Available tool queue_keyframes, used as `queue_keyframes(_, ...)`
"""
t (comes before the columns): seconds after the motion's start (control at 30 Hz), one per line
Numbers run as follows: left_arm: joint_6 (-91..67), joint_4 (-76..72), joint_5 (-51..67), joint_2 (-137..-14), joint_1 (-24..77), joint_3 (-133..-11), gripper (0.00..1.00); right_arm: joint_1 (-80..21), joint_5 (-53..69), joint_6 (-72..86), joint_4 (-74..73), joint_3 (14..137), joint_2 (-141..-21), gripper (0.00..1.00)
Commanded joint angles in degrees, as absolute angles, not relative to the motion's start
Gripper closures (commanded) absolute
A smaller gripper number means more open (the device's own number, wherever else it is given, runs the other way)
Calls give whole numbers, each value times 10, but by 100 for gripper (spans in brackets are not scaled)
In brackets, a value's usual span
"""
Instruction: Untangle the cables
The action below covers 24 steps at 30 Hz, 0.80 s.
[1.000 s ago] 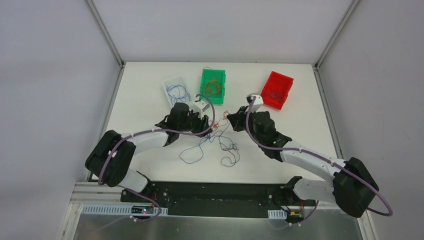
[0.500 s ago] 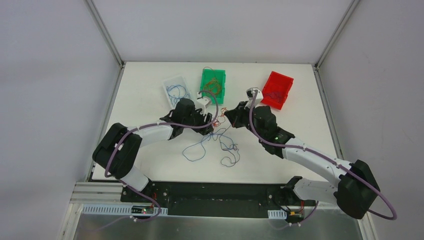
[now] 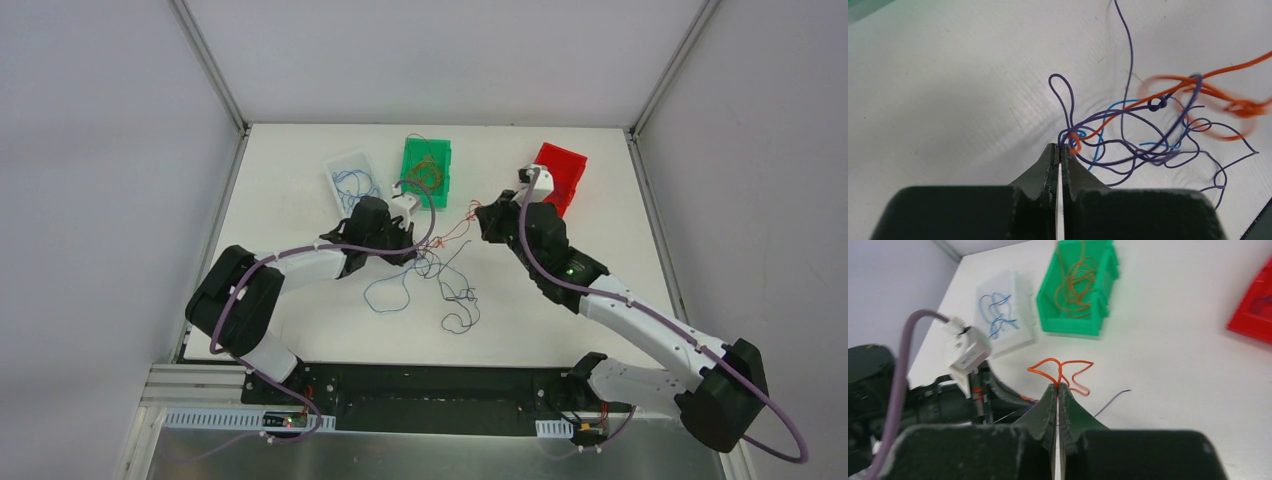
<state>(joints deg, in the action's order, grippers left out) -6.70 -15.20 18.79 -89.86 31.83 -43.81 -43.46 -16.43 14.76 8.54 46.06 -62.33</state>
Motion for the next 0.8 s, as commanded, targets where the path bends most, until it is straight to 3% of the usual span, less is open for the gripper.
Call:
queue_keyframes(0.0,-83,-156,175,-878,304,-444,100,-390,-263,158,26,484,-579,100)
queue_keyframes(0.3,-109,-135,172,-879,276,-448,100,-241,-246,194,-51,452,-492,100)
queue_keyframes(0.77,-183,-111,17,-797,203,-387,100,-145,-348,227,-136,466,-455,100)
